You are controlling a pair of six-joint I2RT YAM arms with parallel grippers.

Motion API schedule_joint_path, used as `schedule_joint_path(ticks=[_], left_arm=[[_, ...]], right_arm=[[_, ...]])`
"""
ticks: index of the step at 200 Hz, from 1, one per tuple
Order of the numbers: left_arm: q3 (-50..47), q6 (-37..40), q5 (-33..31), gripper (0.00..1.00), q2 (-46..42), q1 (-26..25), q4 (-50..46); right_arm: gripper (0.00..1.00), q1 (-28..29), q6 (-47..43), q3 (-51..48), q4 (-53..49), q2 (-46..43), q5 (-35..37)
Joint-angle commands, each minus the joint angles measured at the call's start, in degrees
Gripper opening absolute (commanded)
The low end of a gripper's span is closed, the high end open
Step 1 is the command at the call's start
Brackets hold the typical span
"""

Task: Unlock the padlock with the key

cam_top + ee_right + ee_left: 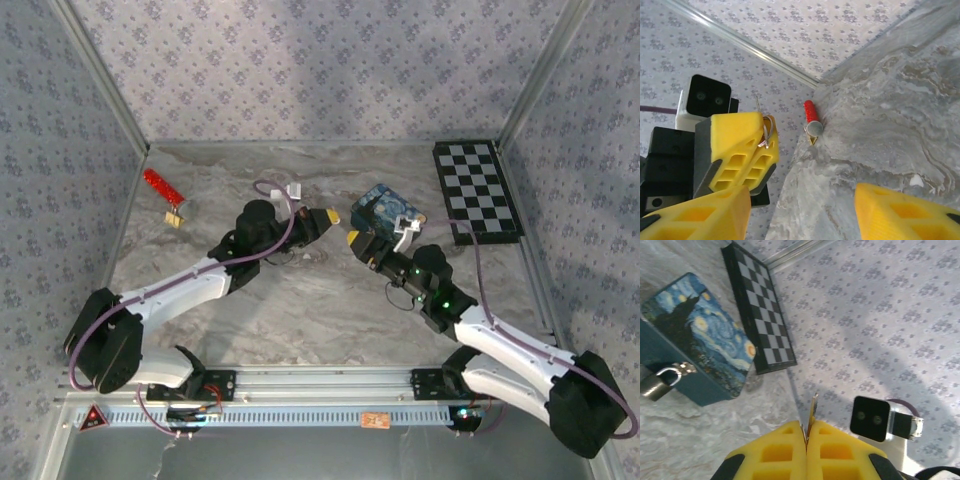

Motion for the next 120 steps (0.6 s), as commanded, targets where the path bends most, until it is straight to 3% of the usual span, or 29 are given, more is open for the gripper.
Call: schedule_joint_path(ticks=[1,41,120], left_arm=[[-0.7,-2.9,1.0,0.0,-1.2,-1.3,5.6],[-2.2,-5.4,0.4,0.0,-1.2,-2.7,8.8],[-4.8,-10.2,-0.1,0.0,0.1,-3.2,17.3]], right_arm=[[0.48,-1.2,2.6,2.9,5.4,1.3,-4.8],[0.37,-3.0,4.9,4.4,9.0,3.8,-8.3],[0.26,-3.1,6.3,4.2,12.4,5.3,-10.3]])
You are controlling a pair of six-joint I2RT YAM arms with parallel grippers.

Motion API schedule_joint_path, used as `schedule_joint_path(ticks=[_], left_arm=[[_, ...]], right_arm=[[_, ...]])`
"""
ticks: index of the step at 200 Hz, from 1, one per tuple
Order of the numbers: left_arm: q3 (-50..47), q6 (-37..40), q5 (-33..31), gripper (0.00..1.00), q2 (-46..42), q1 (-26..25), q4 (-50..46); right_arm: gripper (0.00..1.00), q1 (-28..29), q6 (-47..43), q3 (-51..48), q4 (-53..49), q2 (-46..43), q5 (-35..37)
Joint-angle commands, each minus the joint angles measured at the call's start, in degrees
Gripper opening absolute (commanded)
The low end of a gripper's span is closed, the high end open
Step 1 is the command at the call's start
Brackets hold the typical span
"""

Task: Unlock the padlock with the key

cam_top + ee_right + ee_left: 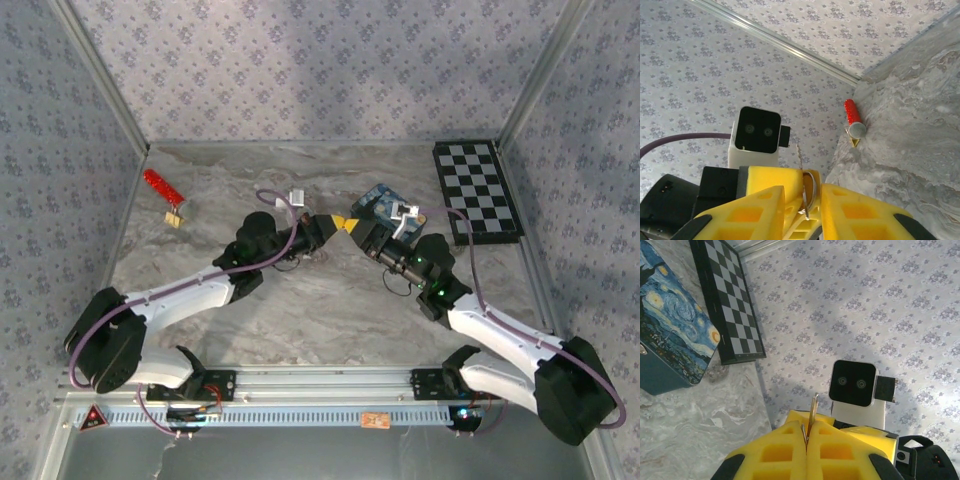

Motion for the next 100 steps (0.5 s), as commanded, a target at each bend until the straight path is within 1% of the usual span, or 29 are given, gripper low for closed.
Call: schedule_joint_path(ticks=[1,25,43,78,100], left_arm=[[-0.5,-2.3,-0.1,0.0,0.1,-0.3,6.9],[-0.7,-3.3,0.0,0.0,0.9,-0.3,8.4],[-1.4,-4.3,-0.3,0.0,1.2,-0.3,10.6],[-0.7,-5.6,0.5,0.0,2.4,-0.3,12.0],[-0.2,-5.6,1.3,0.0,3.0,-0.8,11.3]], right_arm=[[0.26,0.0,0.5,1.3,2.6,-0.1,-1.6],[0.24,0.2,0.0,1.5,3.4,-0.1,-2.2],[0.21,0.5,-0.2,1.9,2.8,0.1,-2.5],[0.13,0.6,-1.0,1.9,3.6,0.1,-3.0],[0.11,0.9,-2.0,2.4,3.3,-0.4,-3.1]])
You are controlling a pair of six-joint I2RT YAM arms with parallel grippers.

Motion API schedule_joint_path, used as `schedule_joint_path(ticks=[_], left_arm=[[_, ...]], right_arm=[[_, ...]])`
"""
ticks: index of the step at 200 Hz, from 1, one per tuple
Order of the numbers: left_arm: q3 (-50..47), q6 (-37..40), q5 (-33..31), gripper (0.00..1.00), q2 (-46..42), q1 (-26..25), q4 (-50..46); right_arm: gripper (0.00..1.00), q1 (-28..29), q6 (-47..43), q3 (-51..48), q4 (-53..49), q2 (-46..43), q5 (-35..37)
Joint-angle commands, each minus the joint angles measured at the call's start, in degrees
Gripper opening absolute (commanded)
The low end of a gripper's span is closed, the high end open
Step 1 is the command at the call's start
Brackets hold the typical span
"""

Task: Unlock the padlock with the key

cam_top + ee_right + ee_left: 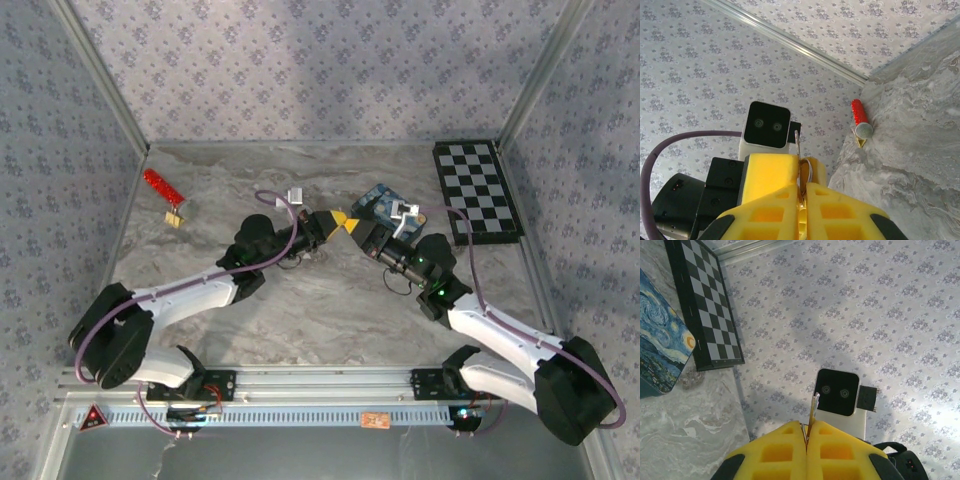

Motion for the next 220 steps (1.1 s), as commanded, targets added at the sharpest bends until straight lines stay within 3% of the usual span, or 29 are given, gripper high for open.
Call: schedule_joint_path(ticks=[1,41,80,121,176,220], left_arm=[[0.8,-0.8,1.3,0.0,1.1,-0.9,3.0],[1.0,0.1,1.6,0.04,1.6,-1.5,1.3],[1.8,5.4,-0.8,0.31,-1.1,-1.5,-8.0],[3.0,9.7,-2.6,0.54,-4.1,-0.1,-17.3],[6.5,12.3,-2.7,0.57,-6.3,1.3,-27.0],[10.1,13.3,-2.9,0.58,-6.4,1.7,-34.7]], right_arm=[[0.11,0.8,-1.7,2.3,1.9,-0.5,-2.0],[0.0,0.9,-4.1,3.6,-2.0,-2.2,-1.4],[0.0,0.9,-7.5,4.8,-10.3,-4.7,0.1],[0.0,1.2,-11.9,6.3,-19.4,-6.7,2.0],[0.0,6.0,-24.6,11.4,-34.6,-7.0,10.8],[0.0,12.2,-34.0,14.7,-39.5,-5.6,20.3]])
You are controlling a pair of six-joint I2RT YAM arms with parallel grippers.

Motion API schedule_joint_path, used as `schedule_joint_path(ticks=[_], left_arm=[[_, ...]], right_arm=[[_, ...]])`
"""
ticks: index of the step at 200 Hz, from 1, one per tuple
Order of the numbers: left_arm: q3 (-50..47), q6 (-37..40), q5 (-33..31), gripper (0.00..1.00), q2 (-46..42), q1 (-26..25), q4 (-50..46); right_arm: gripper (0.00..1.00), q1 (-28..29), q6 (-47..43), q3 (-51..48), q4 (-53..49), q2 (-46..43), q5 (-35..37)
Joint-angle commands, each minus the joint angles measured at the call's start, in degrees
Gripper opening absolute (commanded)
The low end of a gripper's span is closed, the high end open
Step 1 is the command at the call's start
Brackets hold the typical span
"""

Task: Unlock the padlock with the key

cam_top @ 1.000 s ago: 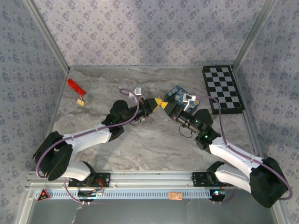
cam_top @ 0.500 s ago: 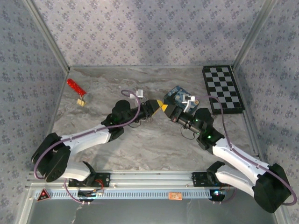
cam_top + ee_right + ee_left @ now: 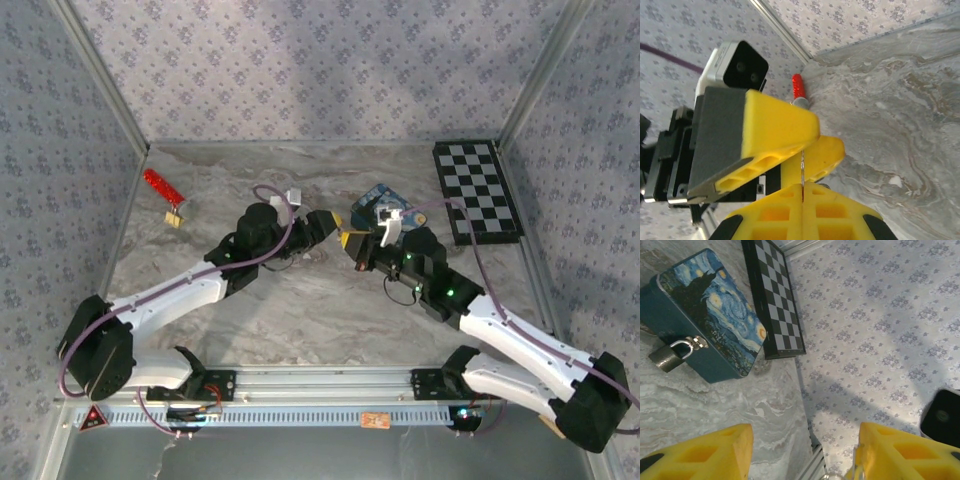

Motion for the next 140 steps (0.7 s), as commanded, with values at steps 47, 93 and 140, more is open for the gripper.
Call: schedule_joint_path(ticks=[47,93,140], left_arm=[[6.7,2.4,-0.6,0.49,-0.5,0.6,-11.8],[7.9,2.4,0.5,0.38,1.1,0.6,-13.8],[8.7,2.4,1.5,0.35,2.2,0.5,-14.9]], right_arm=[[0.0,8.8,-14.1,5.4,-7.8,3.1,18.0],[0.0,11.5,-15.6,6.0,-7.9,5.2,23.0],[0.0,11.2,-15.4,5.8,-7.3,5.5,23.8]])
